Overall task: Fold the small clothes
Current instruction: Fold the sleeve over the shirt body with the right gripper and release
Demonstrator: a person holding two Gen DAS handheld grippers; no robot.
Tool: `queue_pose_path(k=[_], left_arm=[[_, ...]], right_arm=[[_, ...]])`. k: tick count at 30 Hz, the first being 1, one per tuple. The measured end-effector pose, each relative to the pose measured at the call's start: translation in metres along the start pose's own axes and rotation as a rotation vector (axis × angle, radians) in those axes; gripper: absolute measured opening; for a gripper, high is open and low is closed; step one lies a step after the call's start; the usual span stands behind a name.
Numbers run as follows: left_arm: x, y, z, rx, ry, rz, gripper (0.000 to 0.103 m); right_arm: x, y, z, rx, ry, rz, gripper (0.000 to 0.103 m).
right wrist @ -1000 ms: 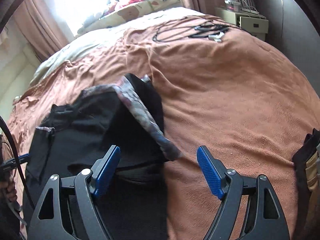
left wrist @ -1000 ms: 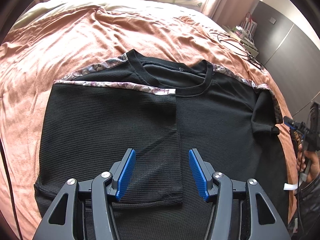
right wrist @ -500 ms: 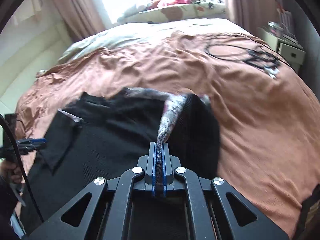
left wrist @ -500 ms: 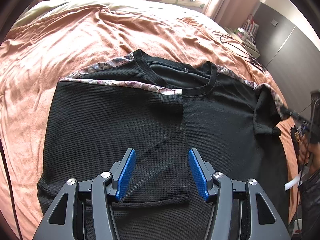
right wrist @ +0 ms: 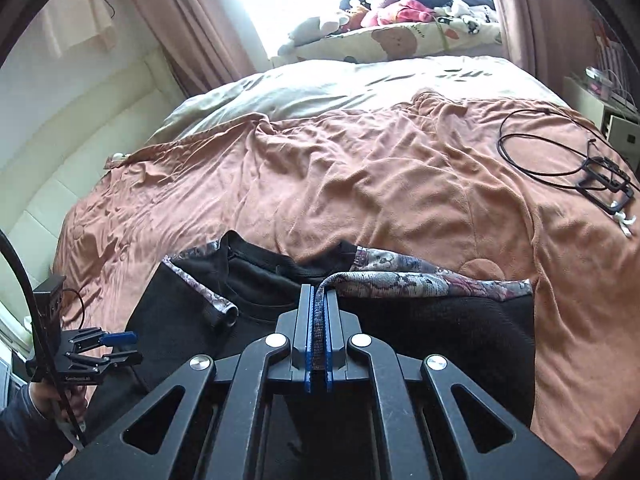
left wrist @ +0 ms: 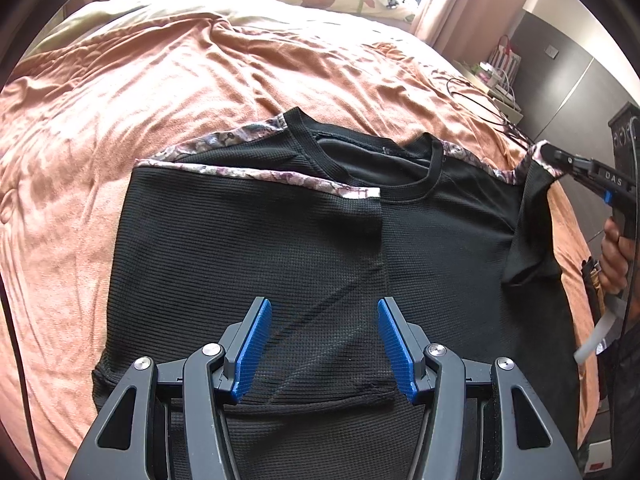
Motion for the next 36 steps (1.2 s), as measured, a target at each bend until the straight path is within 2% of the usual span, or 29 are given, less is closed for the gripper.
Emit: queue_pose_path(k=[1, 3, 4, 5, 8, 14, 25, 36], left_arm=[[-0.001, 0.0, 0.0, 0.0, -0.001, -0.002, 0.057], [-0.003, 0.0, 0.001, -0.002, -0.002, -0.008, 0.057], [-0.003, 0.001, 0.002, -0.003, -0.001, -0.01, 0.057], [-0.003, 0.001, 0.002, -0.004, 0.0, -0.011, 0.057], [0.001, 0.003, 0.004, -0.006, 0.007, -0.012, 0.057], [0.026, 0.004, 0.012, -0.015, 0.041, -0.008, 0.057], [0.102, 0.004, 0.034, -0.041, 0.108, 0.049, 0.057], [0.178, 0.024, 0.07, -0.108, 0.174, 0.132, 0.057]], right_arm=[[-0.001, 0.003, 0.004, -0.02, 0.006, 0.007, 0.007], [-0.002, 0.009, 0.008, -0.039, 0.004, 0.038, 0.039], [-0.003, 0.006, 0.002, -0.02, 0.011, 0.041, 0.066], [-0.001, 0.006, -0.002, 0.007, 0.018, 0.042, 0.073], [0.006, 0.012, -0.016, 0.005, 0.008, 0.083, 0.073], [0.031, 0.034, -0.056, -0.02, 0.078, 0.078, 0.073], [0.071, 0.069, -0.115, -0.092, 0.178, 0.048, 0.073], [0.094, 0.103, -0.142, -0.168, 0.218, -0.016, 0.073]])
Point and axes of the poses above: each gripper's, at about its wrist camera, not at the fingertips, and z roughly the way its jaws point, x to its right, y to its underside, the point moved 10 cm from there along z, roughly the way its jaws point, and after that the axes turned 14 degrees about x, right-handed, at the moved point
